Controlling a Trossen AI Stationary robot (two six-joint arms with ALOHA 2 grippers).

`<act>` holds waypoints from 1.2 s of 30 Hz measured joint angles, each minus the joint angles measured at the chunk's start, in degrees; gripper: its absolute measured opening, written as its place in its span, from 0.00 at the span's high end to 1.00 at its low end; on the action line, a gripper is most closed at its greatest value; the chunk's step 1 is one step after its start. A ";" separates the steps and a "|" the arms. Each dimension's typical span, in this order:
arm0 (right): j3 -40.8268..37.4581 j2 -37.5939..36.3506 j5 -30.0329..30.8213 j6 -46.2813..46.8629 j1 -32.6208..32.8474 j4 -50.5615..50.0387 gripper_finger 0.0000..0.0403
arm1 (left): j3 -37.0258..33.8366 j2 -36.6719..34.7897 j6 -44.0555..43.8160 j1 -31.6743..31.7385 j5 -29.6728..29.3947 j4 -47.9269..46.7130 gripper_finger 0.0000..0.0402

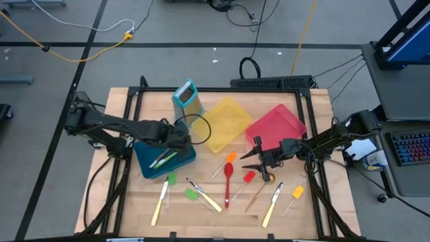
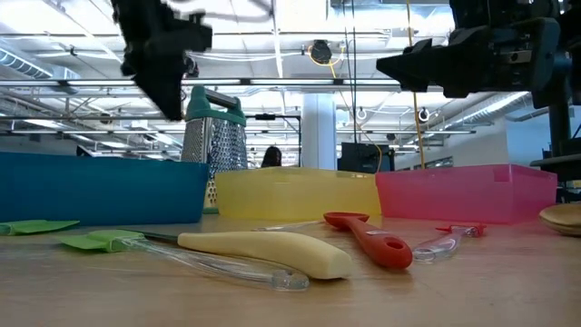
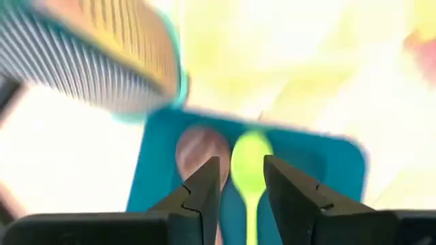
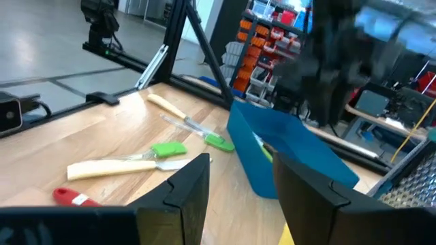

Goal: Pick & Place Kitchen Items
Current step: Put the red serving spoon into the blue bin

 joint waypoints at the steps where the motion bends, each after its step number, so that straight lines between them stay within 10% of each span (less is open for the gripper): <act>1: 0.01 0.00 0.01 0.02 0.01 -0.34 0.61 | 0.01 -0.60 1.39 -1.03 -1.91 2.17 0.70; 36: 0.02 0.00 0.07 6.83 -0.16 4.69 0.61 | 0.02 -0.39 7.40 -7.34 -9.51 49.38 0.70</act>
